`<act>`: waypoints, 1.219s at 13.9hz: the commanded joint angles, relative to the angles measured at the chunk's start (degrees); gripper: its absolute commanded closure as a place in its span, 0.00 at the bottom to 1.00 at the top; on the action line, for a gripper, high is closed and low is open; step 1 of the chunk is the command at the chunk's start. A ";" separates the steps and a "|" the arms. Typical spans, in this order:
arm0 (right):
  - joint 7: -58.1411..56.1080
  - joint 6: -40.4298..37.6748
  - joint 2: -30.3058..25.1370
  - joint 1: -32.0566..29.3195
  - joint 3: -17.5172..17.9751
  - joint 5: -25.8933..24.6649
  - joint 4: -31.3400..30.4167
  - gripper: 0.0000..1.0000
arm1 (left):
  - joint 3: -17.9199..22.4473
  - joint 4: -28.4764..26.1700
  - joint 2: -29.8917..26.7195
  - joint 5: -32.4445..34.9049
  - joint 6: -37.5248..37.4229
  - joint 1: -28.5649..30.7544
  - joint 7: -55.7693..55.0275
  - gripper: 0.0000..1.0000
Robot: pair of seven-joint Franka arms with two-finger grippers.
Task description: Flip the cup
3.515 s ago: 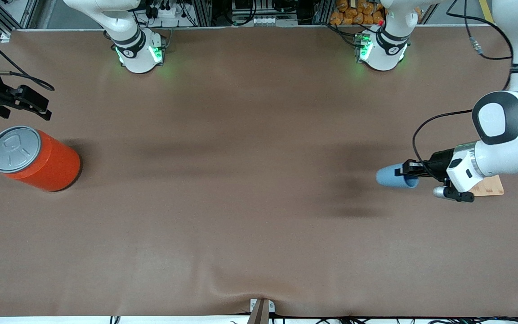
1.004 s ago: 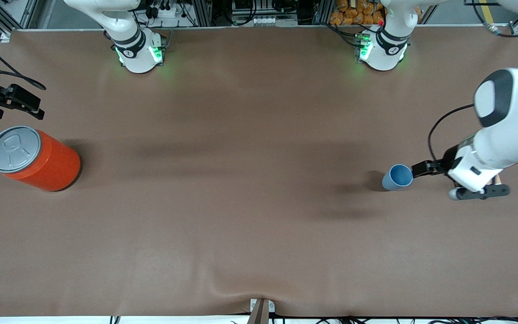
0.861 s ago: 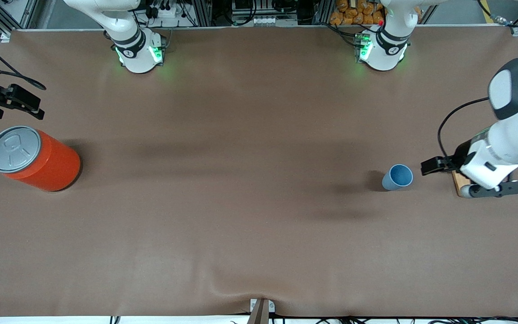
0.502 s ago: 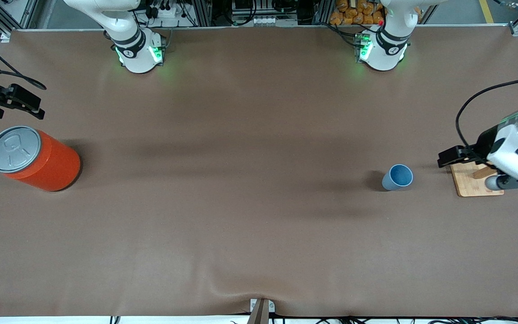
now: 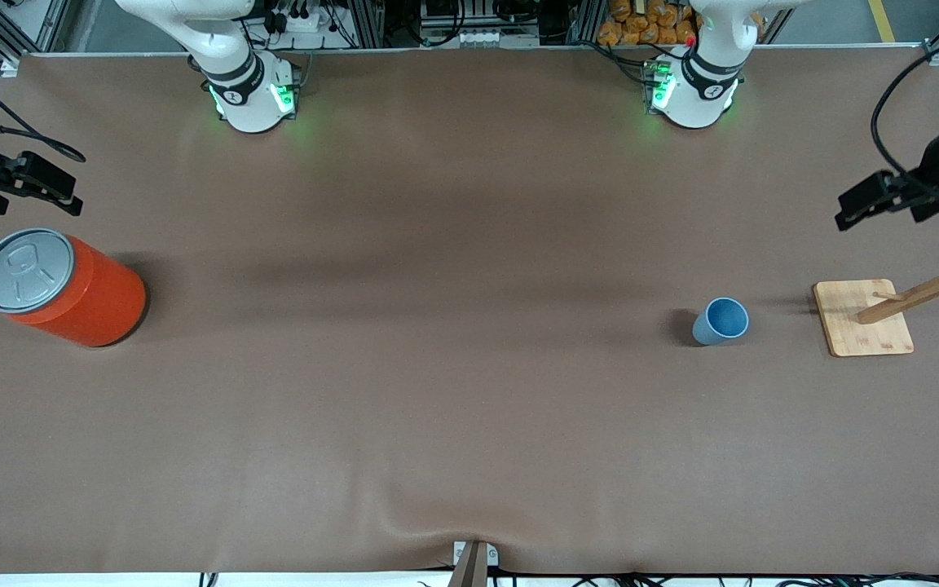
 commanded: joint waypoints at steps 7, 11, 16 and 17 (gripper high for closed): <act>-0.81 -0.92 -0.37 -0.83 0.59 0.93 0.38 0.00 | -2.44 -11.55 -8.89 1.03 6.99 0.29 -4.75 0.00; -0.90 -0.92 -0.37 -0.92 0.50 0.93 0.38 0.00 | -0.33 -9.96 -8.19 0.07 6.46 0.47 -0.61 0.00; -0.81 -0.92 -0.37 -1.01 0.50 1.45 0.38 0.00 | 2.40 -10.14 -8.71 -3.01 3.12 0.47 1.41 0.00; -0.81 -0.92 -0.37 -1.01 0.50 1.46 0.38 0.00 | 2.49 -10.05 -8.63 -3.01 3.03 0.47 1.50 0.00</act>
